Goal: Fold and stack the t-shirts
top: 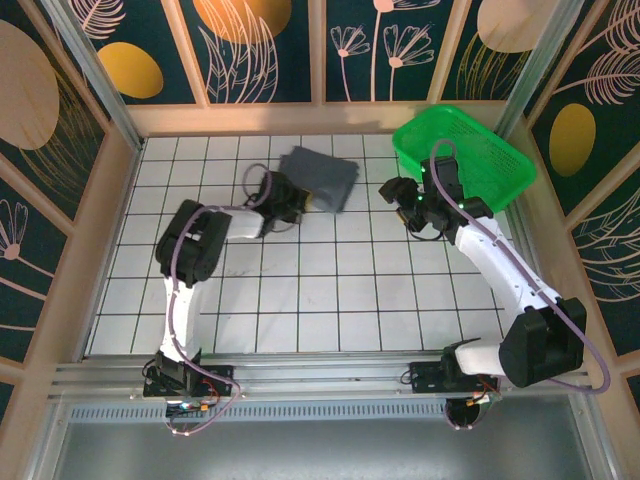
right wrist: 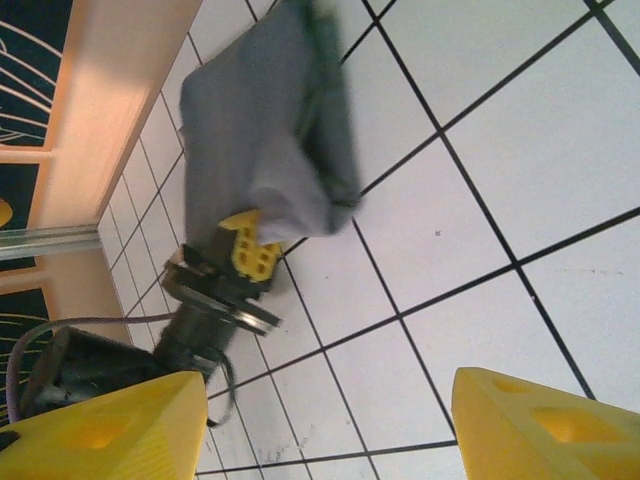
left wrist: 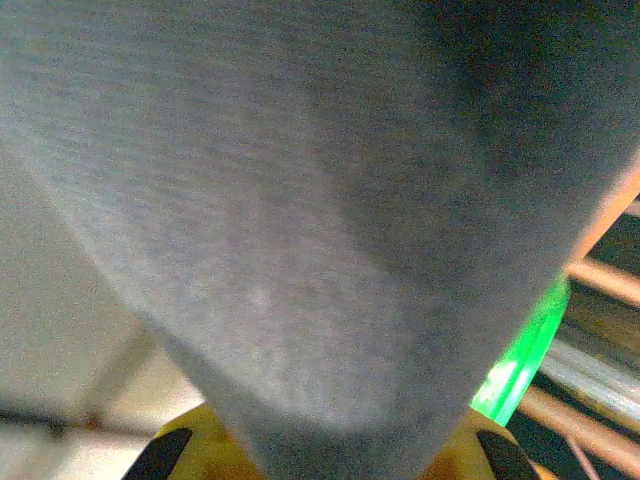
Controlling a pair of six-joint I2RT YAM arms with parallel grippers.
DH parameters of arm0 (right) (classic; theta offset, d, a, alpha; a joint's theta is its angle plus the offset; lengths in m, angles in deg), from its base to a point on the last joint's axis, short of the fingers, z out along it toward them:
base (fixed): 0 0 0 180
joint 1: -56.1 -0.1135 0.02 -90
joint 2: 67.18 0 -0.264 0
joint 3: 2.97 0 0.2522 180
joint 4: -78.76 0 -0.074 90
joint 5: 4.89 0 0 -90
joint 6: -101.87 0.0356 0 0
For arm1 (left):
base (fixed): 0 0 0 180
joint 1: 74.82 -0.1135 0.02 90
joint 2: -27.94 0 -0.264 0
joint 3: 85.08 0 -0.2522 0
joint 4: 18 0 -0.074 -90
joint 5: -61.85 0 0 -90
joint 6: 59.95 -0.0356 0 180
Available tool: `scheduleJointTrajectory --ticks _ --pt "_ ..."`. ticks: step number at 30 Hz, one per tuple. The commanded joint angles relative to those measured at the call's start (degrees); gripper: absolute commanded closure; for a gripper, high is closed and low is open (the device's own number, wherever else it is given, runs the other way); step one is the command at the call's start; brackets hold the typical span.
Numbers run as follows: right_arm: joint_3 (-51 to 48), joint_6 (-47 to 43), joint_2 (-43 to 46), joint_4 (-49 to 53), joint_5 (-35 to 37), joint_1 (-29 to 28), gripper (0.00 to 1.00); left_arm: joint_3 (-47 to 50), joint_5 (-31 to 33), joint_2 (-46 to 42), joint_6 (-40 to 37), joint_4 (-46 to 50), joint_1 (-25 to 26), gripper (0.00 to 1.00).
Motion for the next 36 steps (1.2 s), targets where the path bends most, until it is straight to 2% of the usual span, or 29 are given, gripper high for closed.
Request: scheduleJointTrajectory --ticks 1,6,11,17,22,23,24,25,26,27,28,29,32,34,36 --pt "1.6 -2.5 -0.3 -0.9 -2.4 -0.3 0.34 0.8 -1.4 -4.7 -10.1 1.6 -10.4 1.0" --pt "1.3 -4.4 -1.7 -2.9 -5.5 -0.4 0.35 -1.8 -11.1 -3.8 -23.8 2.4 -24.0 1.0" --pt "1.0 -6.4 -2.4 -5.1 -7.8 -0.3 0.36 -8.7 -15.3 -0.7 -40.5 16.2 -33.9 1.0" --pt "2.4 -7.4 -3.9 -6.9 -9.7 -0.4 0.36 -11.8 -16.5 1.3 -52.3 24.6 -39.1 1.0" --pt "2.1 -8.5 -4.0 -12.5 -13.1 -0.7 0.36 -9.9 -18.5 1.4 -52.5 23.8 -39.4 1.0" --pt "1.6 -8.5 -3.5 -14.6 -14.1 -0.7 0.35 -8.9 -18.5 0.6 -51.7 23.2 -39.4 0.89" --pt "1.1 -8.3 -3.0 -16.5 -14.9 -0.7 0.35 -7.8 -18.4 -0.5 -50.7 22.3 -39.4 0.68" --pt "0.3 -7.8 -2.1 -19.2 -15.7 -0.7 0.34 -6.3 -17.8 -2.1 -49.3 21.6 -39.3 0.42" --pt "-0.6 -7.2 -1.2 -21.7 -16.2 -0.7 0.33 -4.6 -17.4 -4.3 -47.9 20.7 -39.2 0.08" --pt "-1.3 -6.6 -0.4 -23.7 -16.4 -0.7 0.32 -2.7 -17.2 -6.5 -46.5 19.4 -39.0 0.02" --pt "-2.1 -5.8 0.5 -25.8 -16.3 -0.6 0.21 0.0 -16.9 -9.4 -44.4 17.5 -38.4 0.01" --pt "-2.8 -4.8 1.2 -27.2 -16.3 -0.4 0.02 2.4 -17.1 -12.0 -42.2 16.0 -37.6 0.01" --pt "-3.9 -3.2 2.6 -28.3 -14.6 1.1 0.01 8.8 -14.1 -20.8 -37.5 13.3 -31.9 0.01" --pt "-3.3 -5.0 4.1 -25.4 -11.0 2.0 0.01 11.5 -7.6 -28.1 -36.1 16.1 -26.4 0.01" --pt "-1.9 -8.6 6.8 -19.4 -3.3 2.0 0.01 14.2 1.5 -35.5 -34.2 18.6 -21.2 0.01"
